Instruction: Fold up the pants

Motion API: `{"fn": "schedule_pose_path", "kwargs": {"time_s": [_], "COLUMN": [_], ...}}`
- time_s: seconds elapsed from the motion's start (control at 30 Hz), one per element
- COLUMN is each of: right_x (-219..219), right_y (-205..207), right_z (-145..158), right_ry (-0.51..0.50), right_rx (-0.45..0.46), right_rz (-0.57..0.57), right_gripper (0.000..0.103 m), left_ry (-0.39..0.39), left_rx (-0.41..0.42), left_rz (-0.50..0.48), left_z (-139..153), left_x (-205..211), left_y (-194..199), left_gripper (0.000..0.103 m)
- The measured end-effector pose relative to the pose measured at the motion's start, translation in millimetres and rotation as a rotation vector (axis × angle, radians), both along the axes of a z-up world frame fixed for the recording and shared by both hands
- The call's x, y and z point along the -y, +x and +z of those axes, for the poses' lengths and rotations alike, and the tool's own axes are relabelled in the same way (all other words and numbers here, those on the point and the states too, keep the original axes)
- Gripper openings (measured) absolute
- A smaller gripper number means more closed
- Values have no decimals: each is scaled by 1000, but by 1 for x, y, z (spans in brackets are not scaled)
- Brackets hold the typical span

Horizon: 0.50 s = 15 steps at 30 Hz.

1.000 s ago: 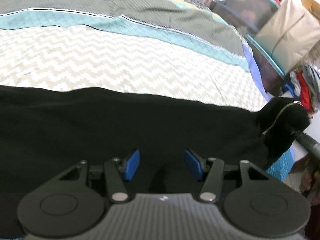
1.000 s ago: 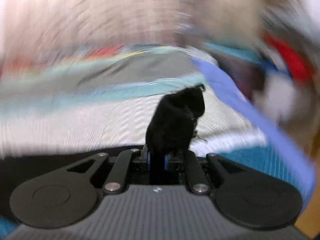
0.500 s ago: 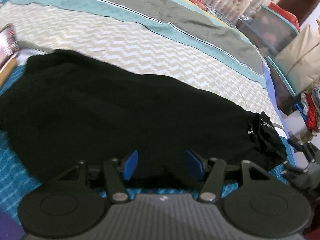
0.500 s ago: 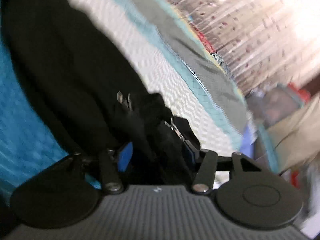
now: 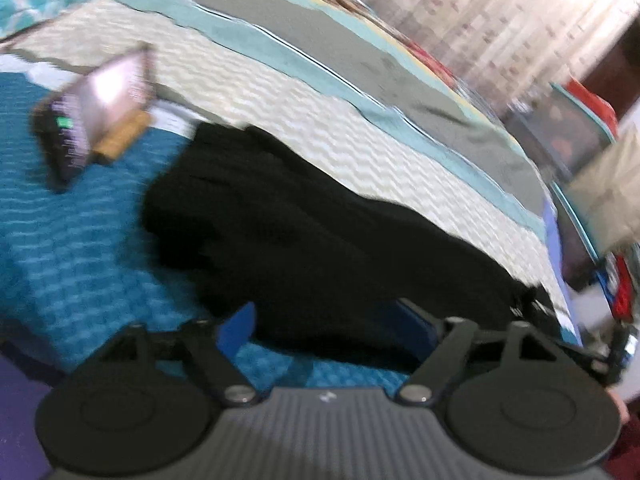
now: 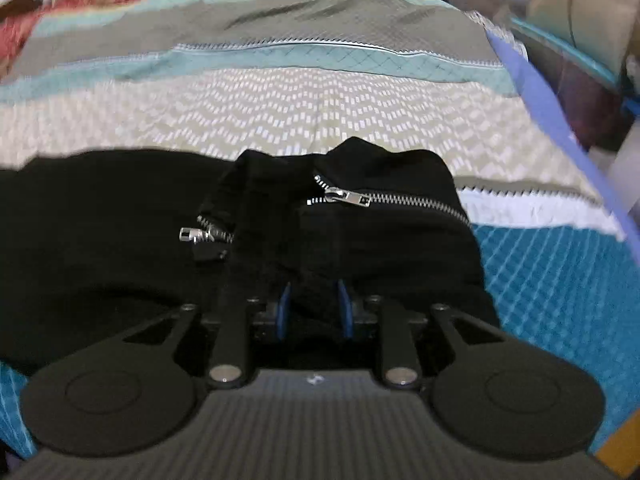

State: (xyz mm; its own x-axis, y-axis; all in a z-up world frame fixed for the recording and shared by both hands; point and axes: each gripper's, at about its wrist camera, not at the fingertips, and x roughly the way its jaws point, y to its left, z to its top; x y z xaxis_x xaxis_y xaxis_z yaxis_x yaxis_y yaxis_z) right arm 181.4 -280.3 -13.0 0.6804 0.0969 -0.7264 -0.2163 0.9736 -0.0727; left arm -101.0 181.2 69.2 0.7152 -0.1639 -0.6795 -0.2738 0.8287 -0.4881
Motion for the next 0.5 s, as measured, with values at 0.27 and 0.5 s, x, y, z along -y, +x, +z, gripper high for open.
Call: {"fn": "schedule_pose_path", "kwargs": {"time_s": [0.27, 0.5], "right_x": [-14, -133], "right_y": [-34, -25], "right_z": [47, 43], "right_ry": [154, 367], "right_rx": [91, -156], "right_rz": [97, 392], "right_gripper": [30, 28], "left_ry": [-113, -273], "left_rx": [45, 48], "left_rz": [146, 191], "left_z": [-14, -47], "left_x": [-56, -85], "left_y": [-10, 20], "left_gripper": [97, 103]}}
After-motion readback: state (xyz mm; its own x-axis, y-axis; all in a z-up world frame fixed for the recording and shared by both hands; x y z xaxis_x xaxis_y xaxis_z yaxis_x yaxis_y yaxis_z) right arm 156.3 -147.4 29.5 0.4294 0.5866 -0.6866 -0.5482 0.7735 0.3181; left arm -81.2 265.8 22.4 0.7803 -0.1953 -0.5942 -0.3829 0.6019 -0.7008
